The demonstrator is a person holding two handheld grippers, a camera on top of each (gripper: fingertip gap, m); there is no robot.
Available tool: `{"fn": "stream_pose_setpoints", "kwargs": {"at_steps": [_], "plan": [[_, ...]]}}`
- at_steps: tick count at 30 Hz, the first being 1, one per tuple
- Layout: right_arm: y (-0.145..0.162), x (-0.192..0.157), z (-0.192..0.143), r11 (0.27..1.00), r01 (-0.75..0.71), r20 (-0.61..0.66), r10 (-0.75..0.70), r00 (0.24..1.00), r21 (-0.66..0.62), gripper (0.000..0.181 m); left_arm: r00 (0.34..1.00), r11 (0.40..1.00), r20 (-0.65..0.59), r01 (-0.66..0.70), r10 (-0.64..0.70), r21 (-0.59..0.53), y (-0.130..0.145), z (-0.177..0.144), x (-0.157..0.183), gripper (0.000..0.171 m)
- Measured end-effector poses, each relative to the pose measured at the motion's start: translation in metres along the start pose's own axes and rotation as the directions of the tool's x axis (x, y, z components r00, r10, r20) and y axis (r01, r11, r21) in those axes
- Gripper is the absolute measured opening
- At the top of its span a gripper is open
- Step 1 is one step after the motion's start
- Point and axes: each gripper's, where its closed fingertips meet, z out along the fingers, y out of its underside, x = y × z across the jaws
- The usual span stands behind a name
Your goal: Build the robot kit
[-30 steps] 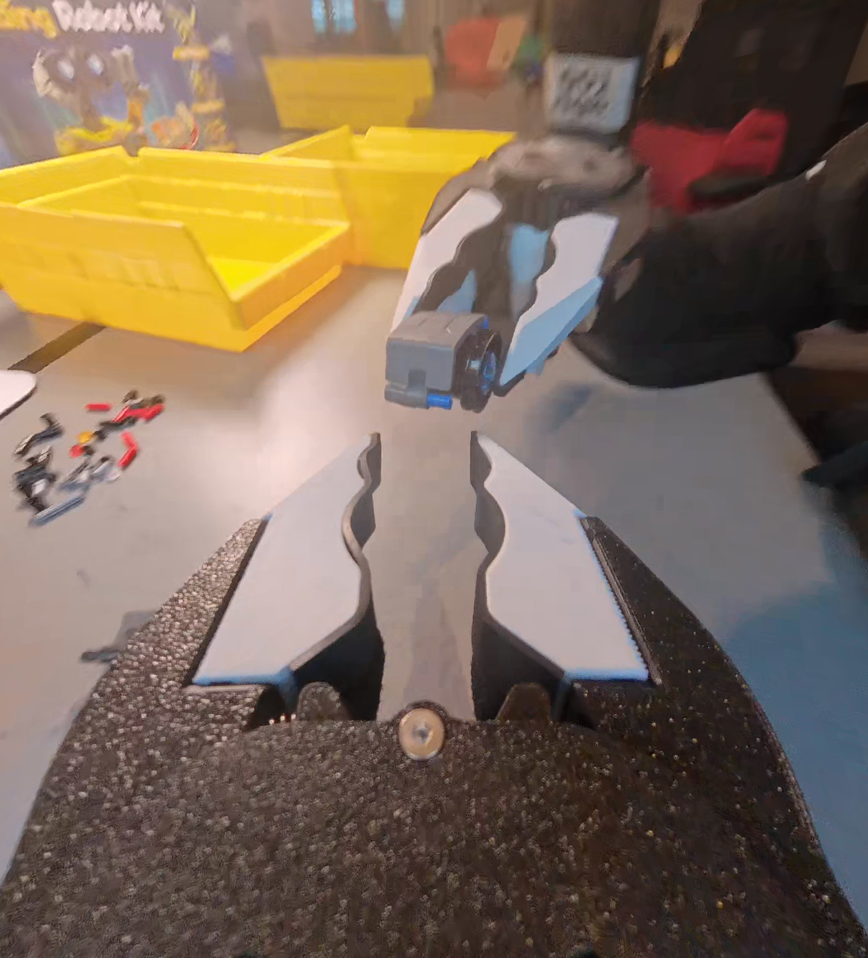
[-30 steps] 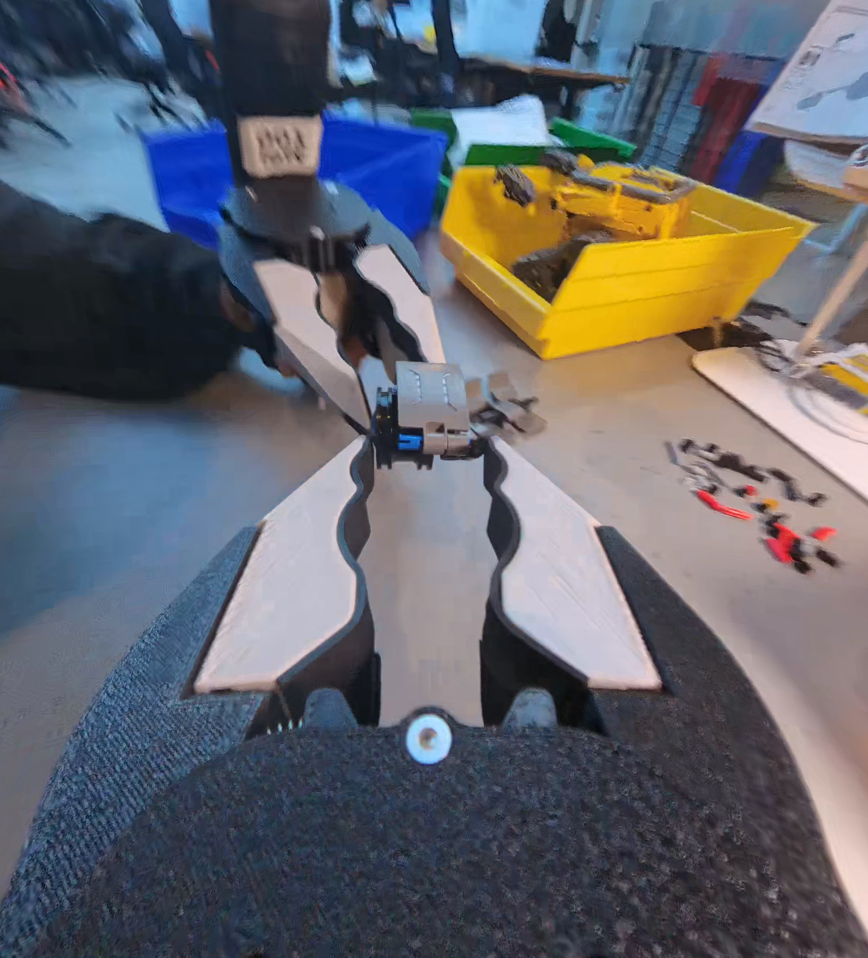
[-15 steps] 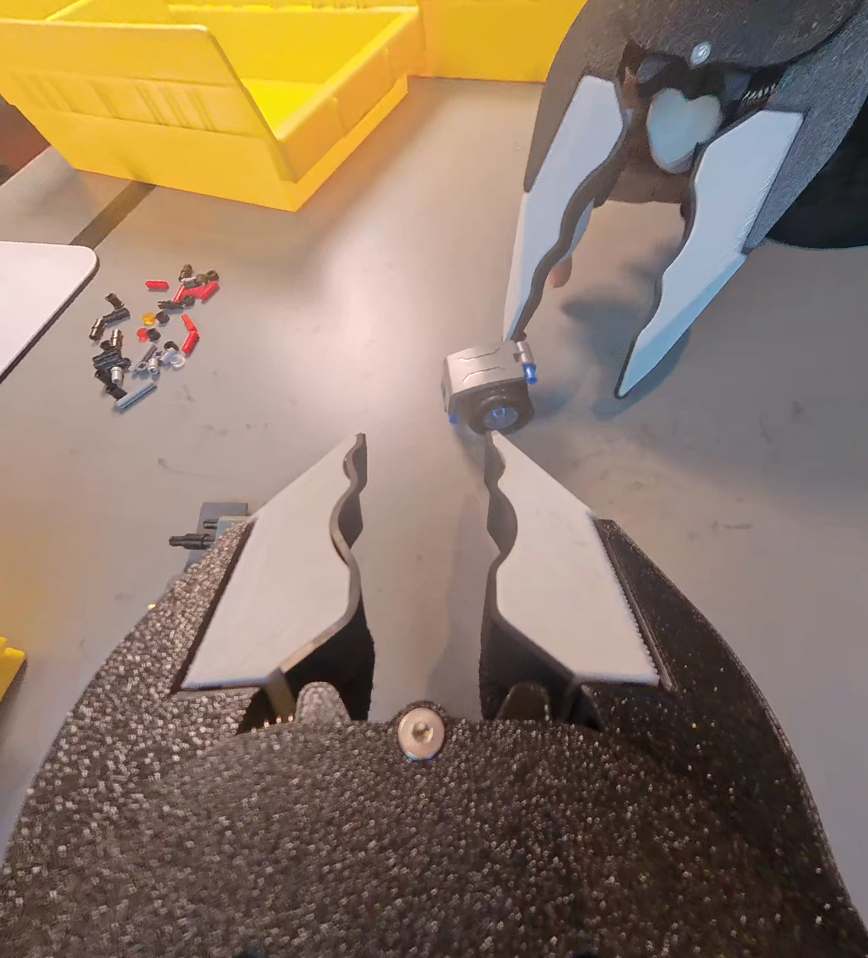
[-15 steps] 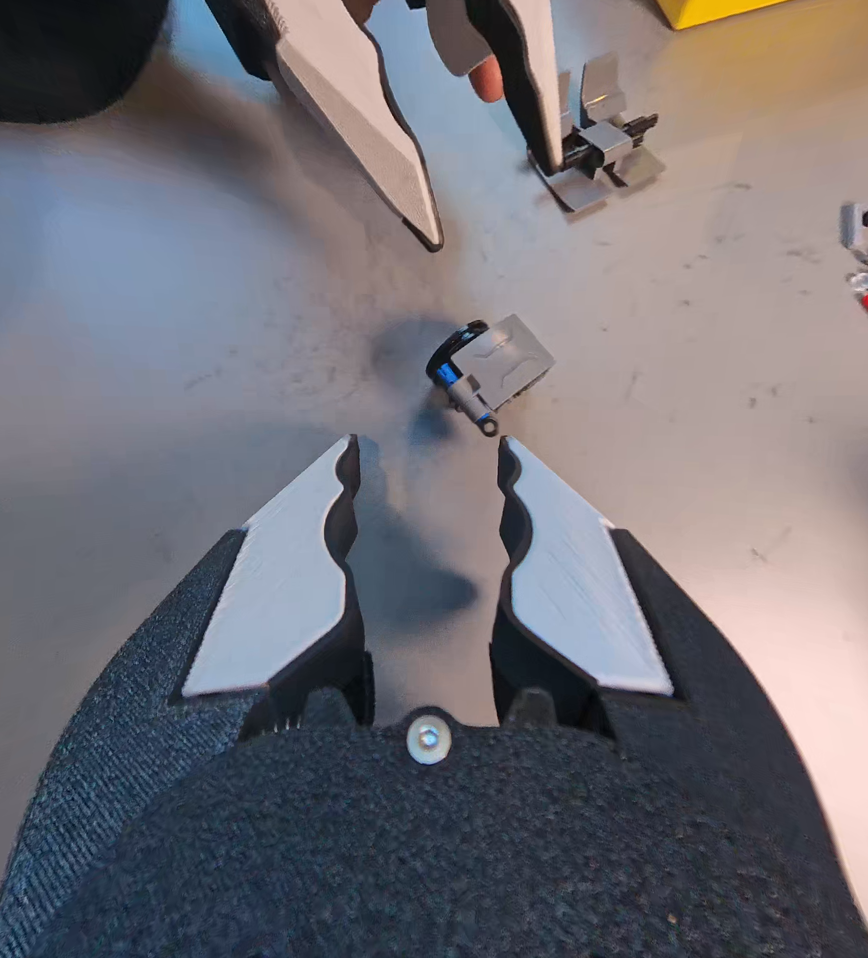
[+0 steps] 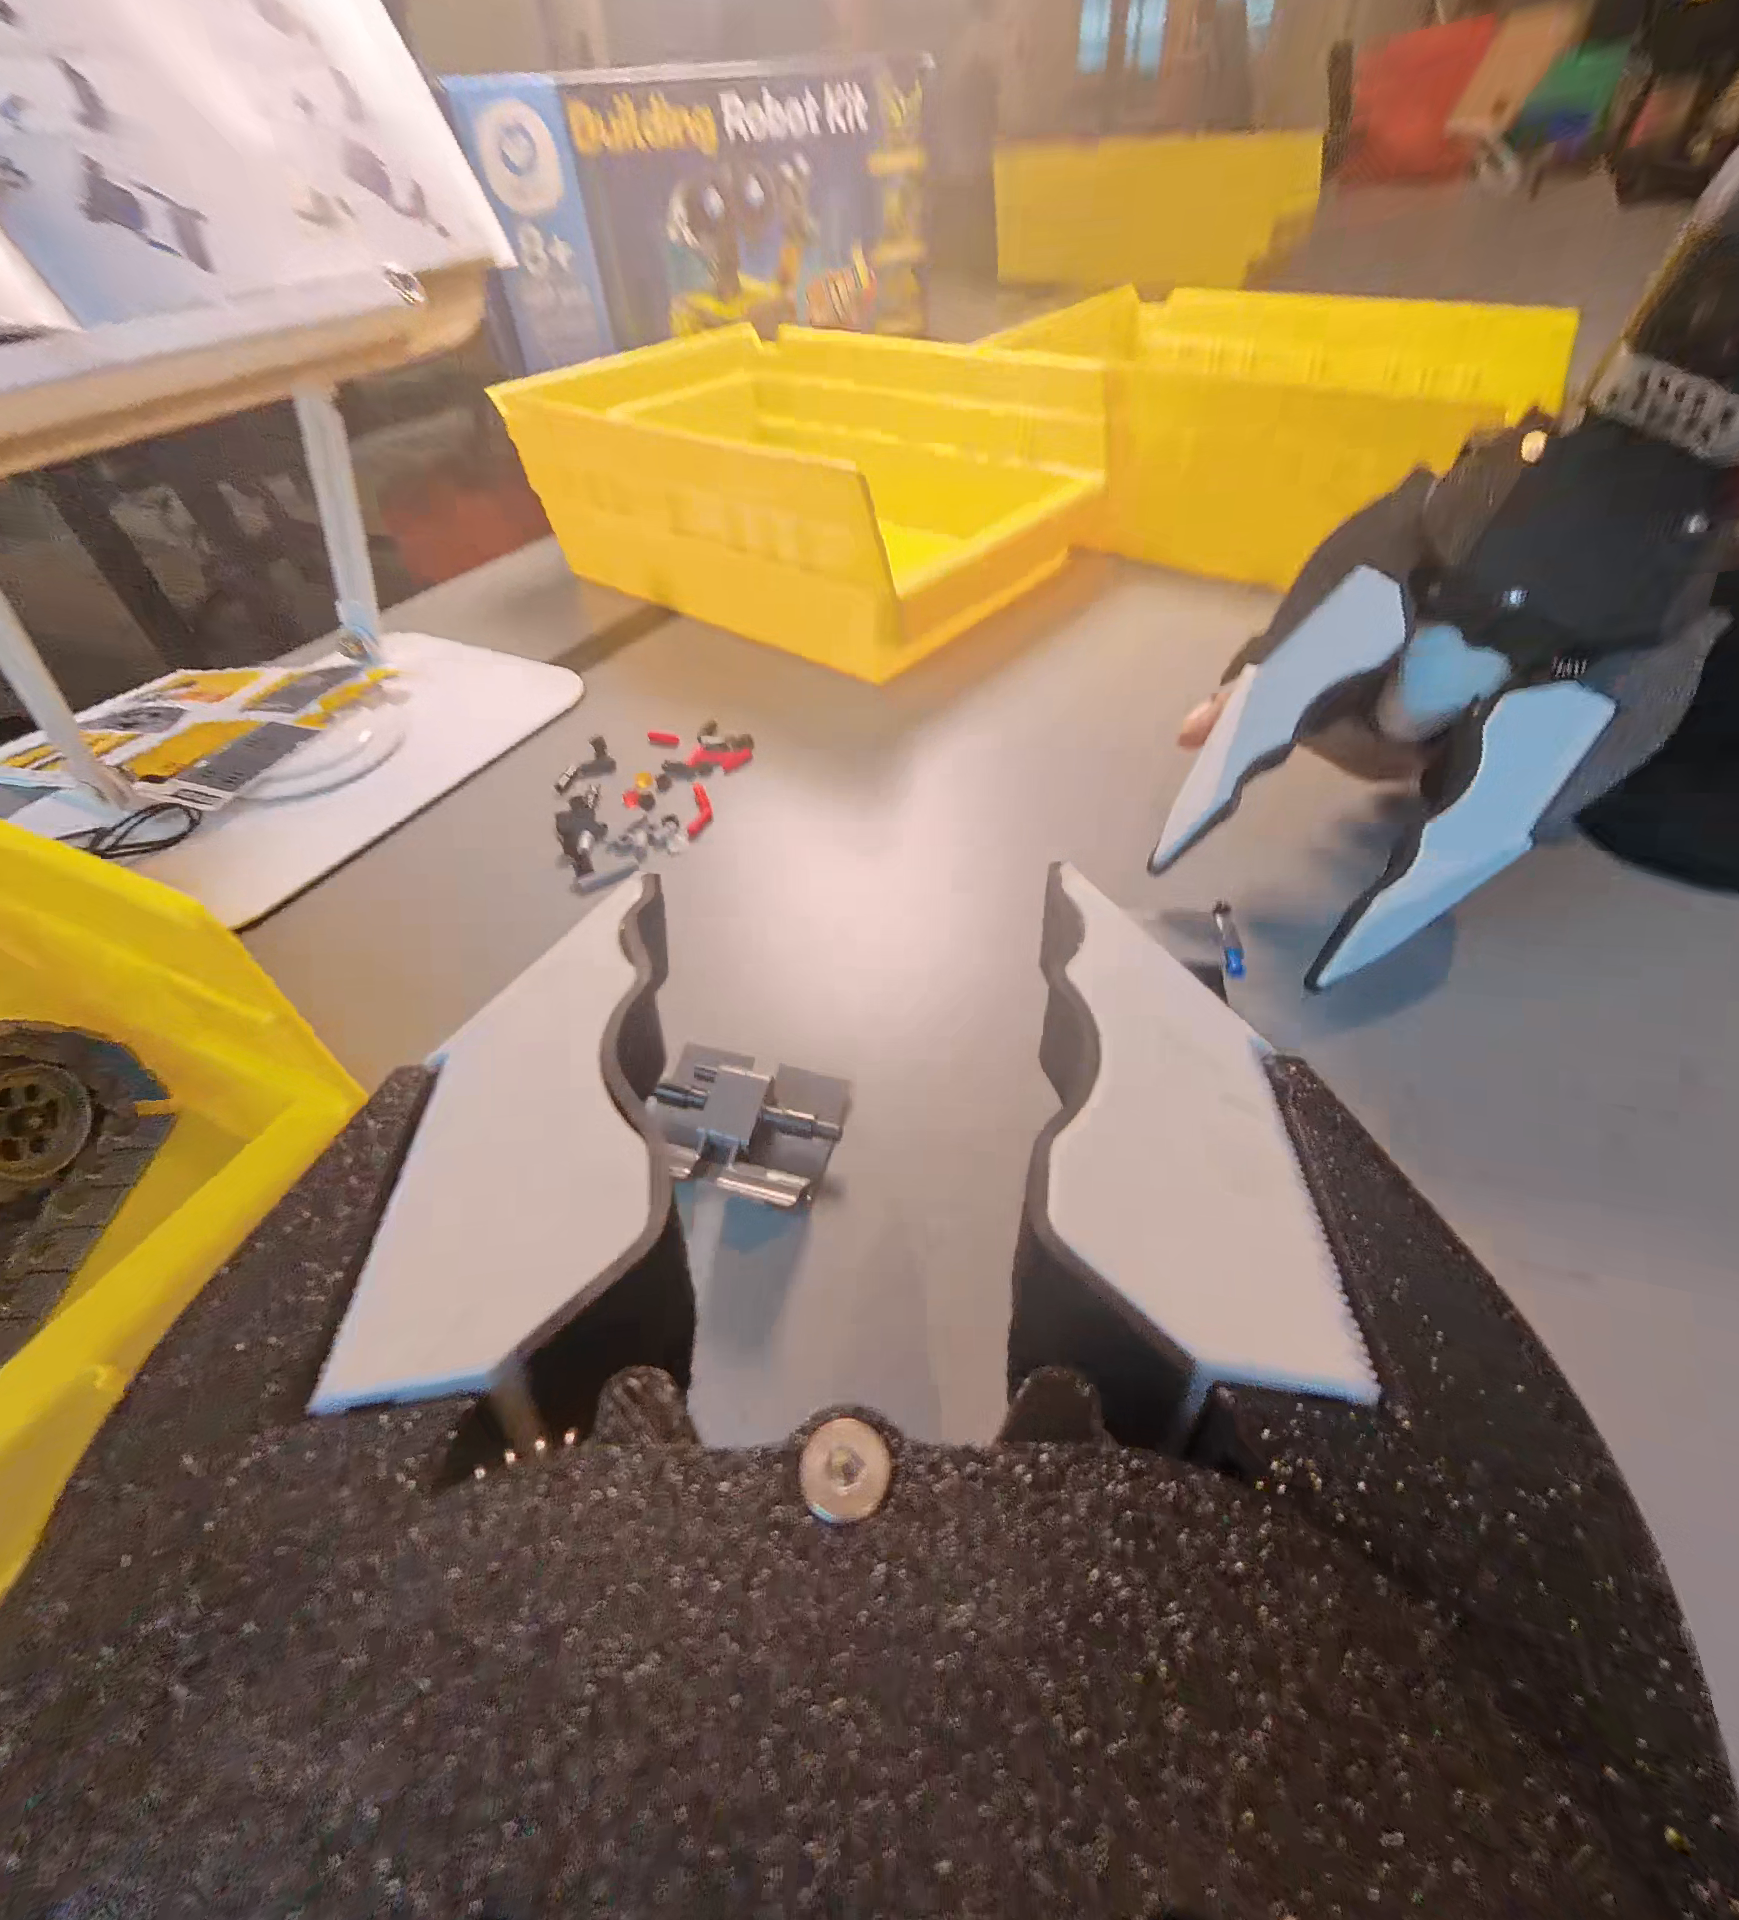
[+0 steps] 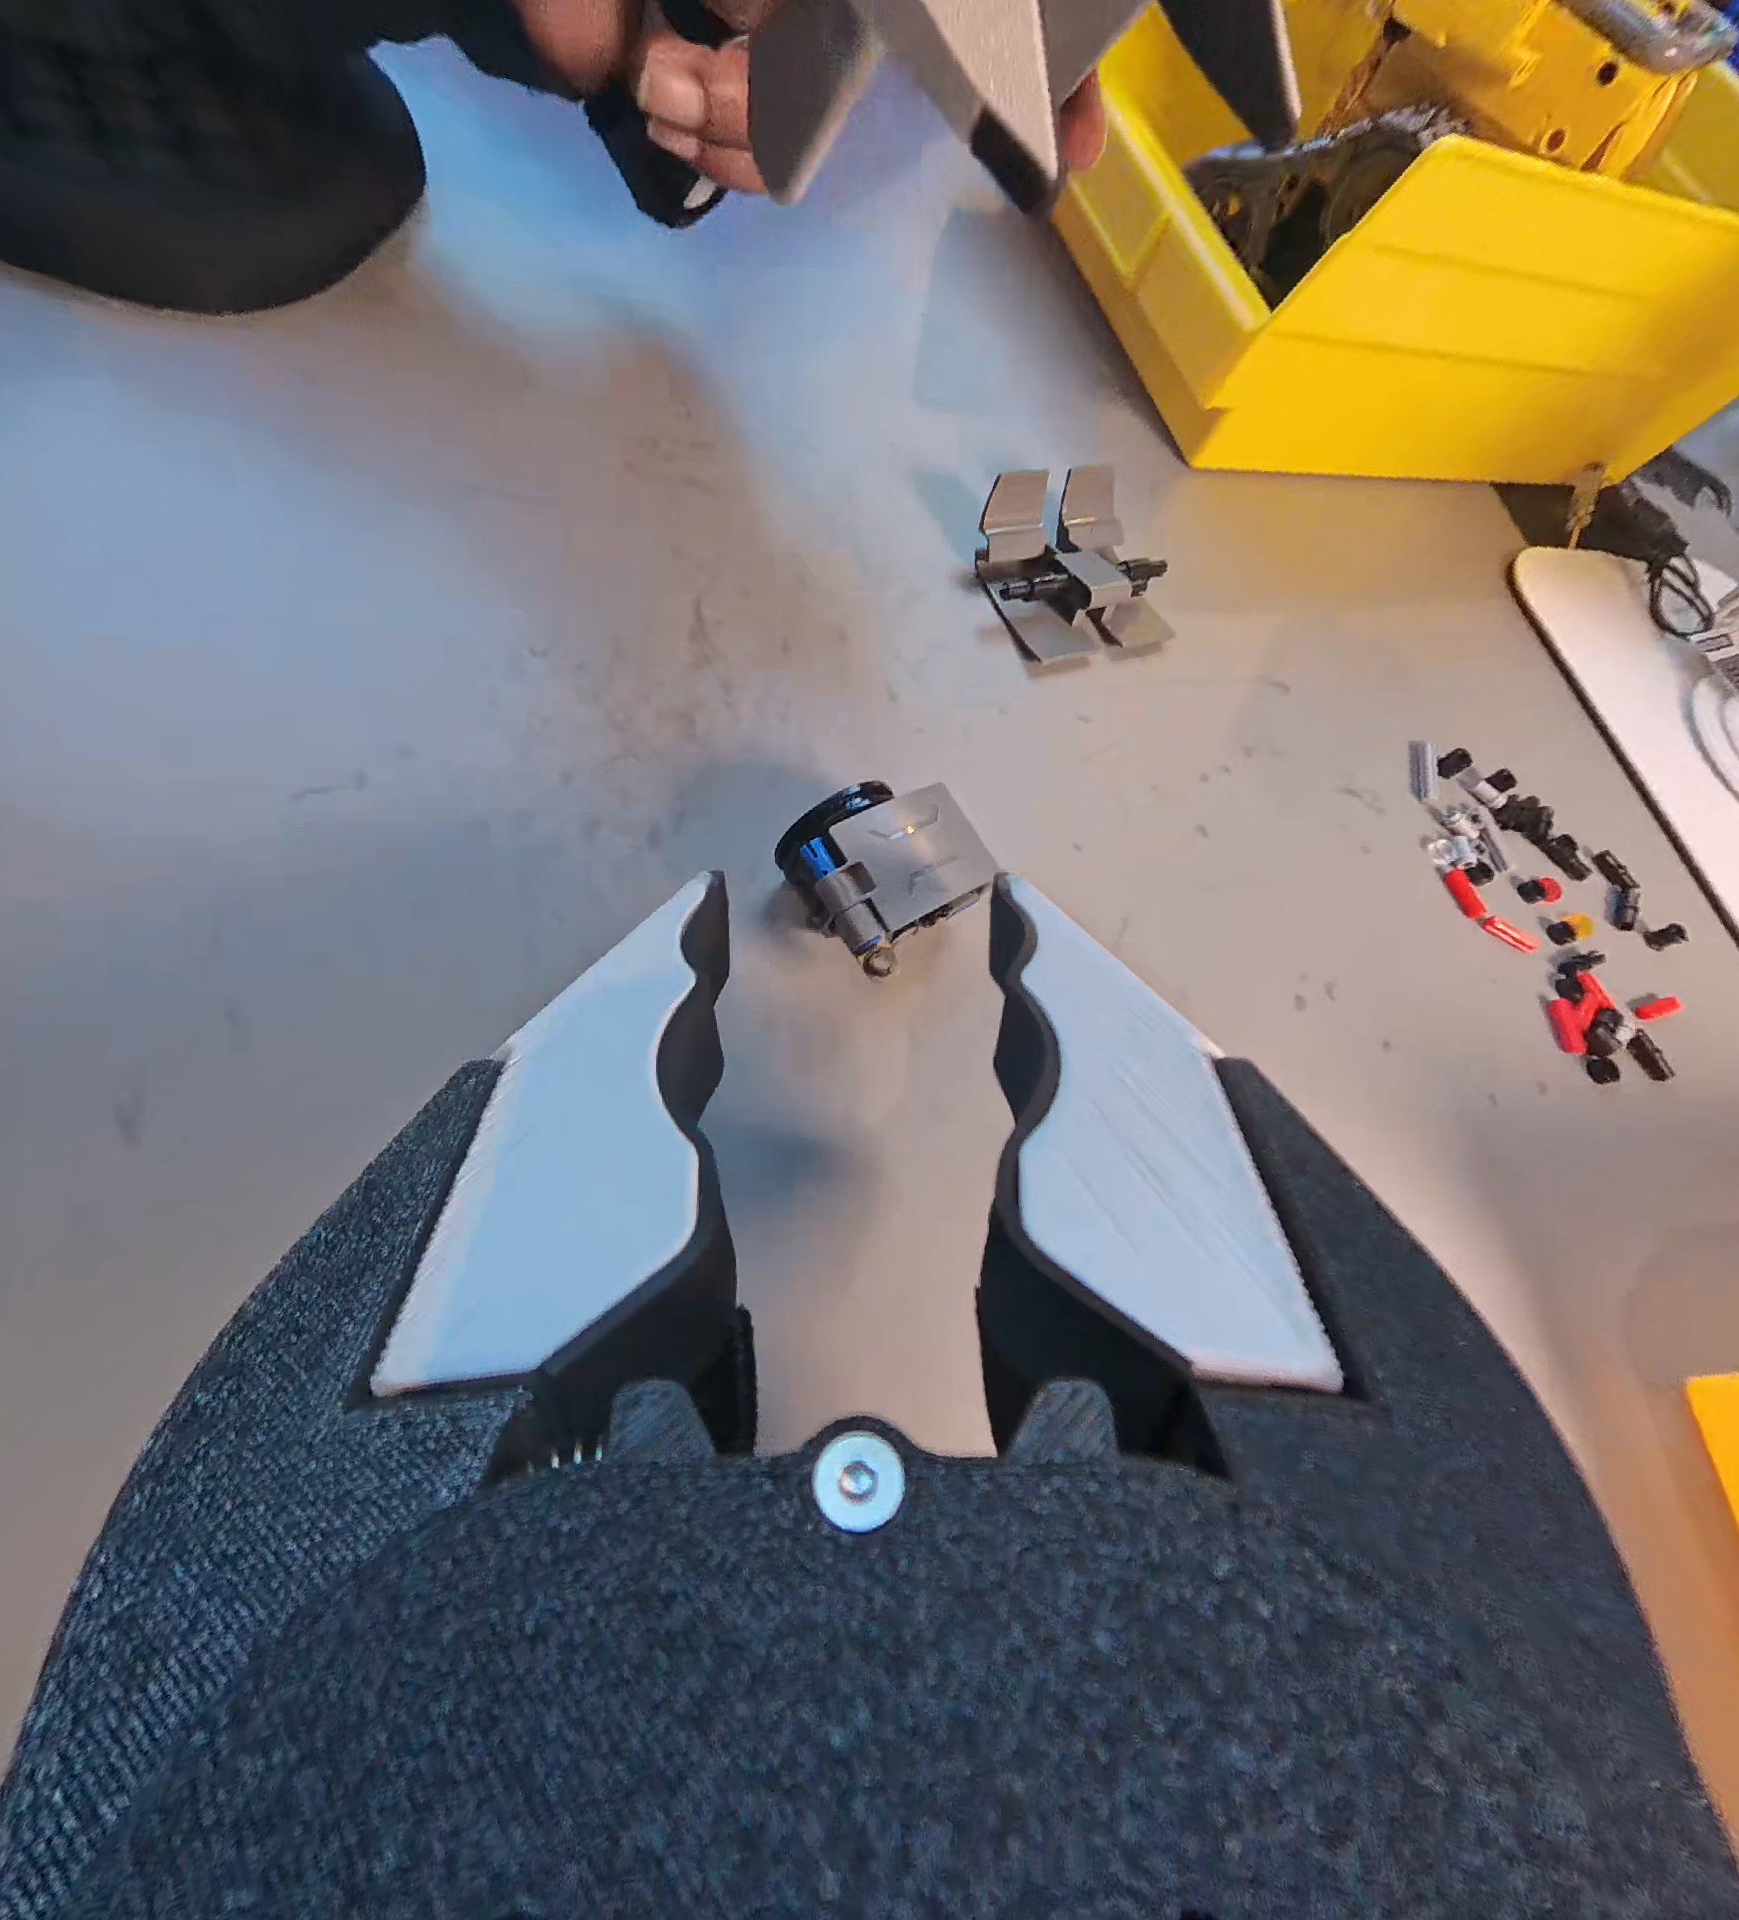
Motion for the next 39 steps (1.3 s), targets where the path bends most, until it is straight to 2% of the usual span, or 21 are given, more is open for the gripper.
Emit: {"fn": "stream_pose_setpoints", "kwargs": {"at_steps": [3, 5, 11, 15, 22, 25, 33, 39], "plan": [[-0.009, 0.01, -0.002, 0.997, -0.023, -0.048, 0.027, 0.998, 0.075, 0.056, 0.998, 0.995, 0.041, 0.05, -0.054, 0.08, -0.015, -0.008, -0.01, 0.083], [-0.015, 0.017, -0.005, 0.99, -0.046, -0.081, 0.057, 0.995, 0.132, 0.056, 0.994, 0.989, 0.066, 0.079, -0.088, 0.123, -0.021, -0.012, -0.016, 0.084], [-0.025, 0.044, -0.02, 0.95, -0.14, -0.156, 0.188, 0.97, 0.279, 0.048, 0.983, 0.967, 0.136, 0.092, -0.127, 0.239, -0.028, -0.024, -0.035, 0.048], [-0.034, 0.057, -0.033, 0.906, -0.184, -0.171, 0.265, 0.949, 0.381, 0.042, 0.981, 0.959, 0.16, 0.065, -0.113, 0.277, -0.032, -0.026, -0.037, 0.04], [-0.031, 0.07, -0.04, 0.867, -0.242, -0.184, 0.349, 0.919, 0.435, 0.044, 0.973, 0.969, 0.221, 0.013, -0.07, 0.249, -0.023, -0.023, -0.043, 0.037], [-0.031, 0.074, -0.043, 0.849, -0.263, -0.18, 0.378, 0.908, 0.458, 0.044, 0.975, 0.977, 0.213, 0.023, -0.068, 0.21, -0.017, -0.019, -0.042, 0.038], [-0.035, 0.081, -0.052, 0.807, -0.289, -0.161, 0.422, 0.892, 0.514, 0.042, 0.976, 0.981, 0.212, 0.007, -0.049, 0.194, -0.014, -0.017, -0.041, 0.039], [-0.036, 0.078, -0.051, 0.812, -0.28, -0.154, 0.408, 0.9, 0.513, 0.042, 0.968, 0.984, 0.248, 0.008, -0.052, 0.176, -0.009, -0.016, -0.047, 0.05]]}}
